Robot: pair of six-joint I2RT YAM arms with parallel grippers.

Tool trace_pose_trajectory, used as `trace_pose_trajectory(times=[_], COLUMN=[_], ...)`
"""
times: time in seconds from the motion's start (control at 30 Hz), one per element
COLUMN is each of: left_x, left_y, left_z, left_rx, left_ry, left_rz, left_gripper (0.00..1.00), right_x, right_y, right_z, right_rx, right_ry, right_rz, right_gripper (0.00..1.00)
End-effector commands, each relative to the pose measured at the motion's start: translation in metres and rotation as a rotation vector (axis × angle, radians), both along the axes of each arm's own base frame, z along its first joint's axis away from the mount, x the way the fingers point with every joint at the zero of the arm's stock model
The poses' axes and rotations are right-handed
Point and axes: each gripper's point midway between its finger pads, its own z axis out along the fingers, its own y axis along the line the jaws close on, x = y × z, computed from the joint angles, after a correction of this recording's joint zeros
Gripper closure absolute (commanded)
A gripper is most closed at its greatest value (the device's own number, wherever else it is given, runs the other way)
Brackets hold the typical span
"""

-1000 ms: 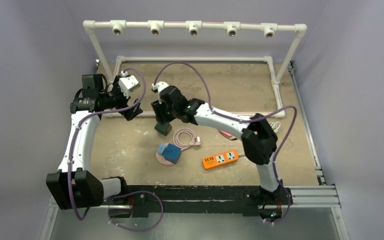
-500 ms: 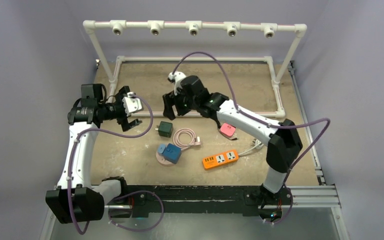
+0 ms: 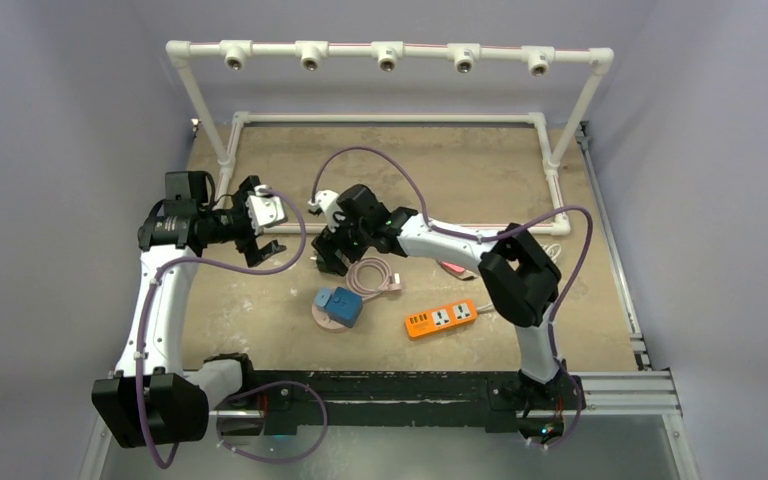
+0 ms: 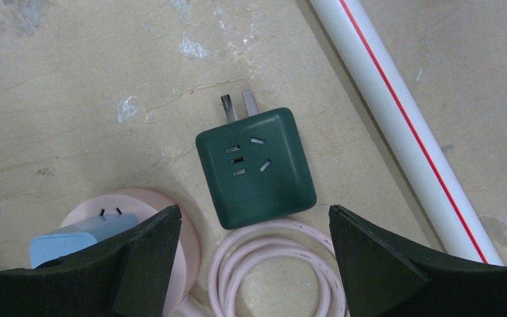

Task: Insert the plug

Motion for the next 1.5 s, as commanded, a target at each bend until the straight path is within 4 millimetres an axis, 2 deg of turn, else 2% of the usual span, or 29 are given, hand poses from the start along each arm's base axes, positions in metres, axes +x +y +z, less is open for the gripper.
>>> trace_pose_trajectory(times=[0.0, 0.23, 0.33, 0.43, 0.53, 0.7, 0.83, 0.93, 1.17, 1.3, 1.47], left_x=[0.000, 0.000, 0.000, -0.001, -0.003, -0.008, -0.008, -0.007, -0.030, -0.038, -0.045], left_y=[-0.005, -0.007, -0.006, -0.007, -0.007, -0.007, -0.007, -0.008, -0.020, -0.030, -0.038], left_z=[0.007, 0.012, 0.014, 0.014, 0.013, 0.014, 0.029, 0.046, 0.061, 0.074, 0.080], left_rx=[-0.044, -0.054, -0.052, -0.053, -0.044, 0.021, 0.120, 0.196, 0.327, 0.324, 0.277], left_ry=[-0.005, -0.011, -0.017, -0.016, -0.020, -0.096, -0.275, -0.438, -0.693, -0.804, -0.834], left_rz=[-0.013, -0.016, -0.015, -0.018, -0.037, -0.119, -0.217, -0.283, -0.493, -0.545, -0.577], left_gripper=[0.01, 0.01, 0.01, 0.01, 0.01, 0.01, 0.01, 0.01, 0.01, 0.01, 0.01], right_x=[0.007, 0.012, 0.016, 0.023, 0.023, 0.021, 0.004, -0.015, -0.046, -0.055, -0.056], right_y=[0.023, 0.029, 0.028, 0.028, 0.031, 0.037, 0.037, 0.037, 0.036, 0.039, 0.041], right_z=[0.014, -0.012, -0.015, -0.011, 0.008, 0.075, 0.124, 0.151, 0.184, 0.192, 0.196], right_rx=[0.039, -0.002, -0.012, -0.009, 0.039, 0.169, 0.299, 0.366, 0.430, 0.439, 0.440], right_ry=[-0.128, -0.131, -0.137, -0.162, -0.145, -0.146, -0.010, 0.086, 0.258, 0.317, 0.334], right_rz=[0.074, 0.060, 0.030, -0.007, -0.041, -0.043, -0.003, 0.049, 0.114, 0.143, 0.147], right_gripper=[0.15, 0.24, 0.35, 0.47, 0.58, 0.77, 0.79, 0.79, 0.75, 0.74, 0.73])
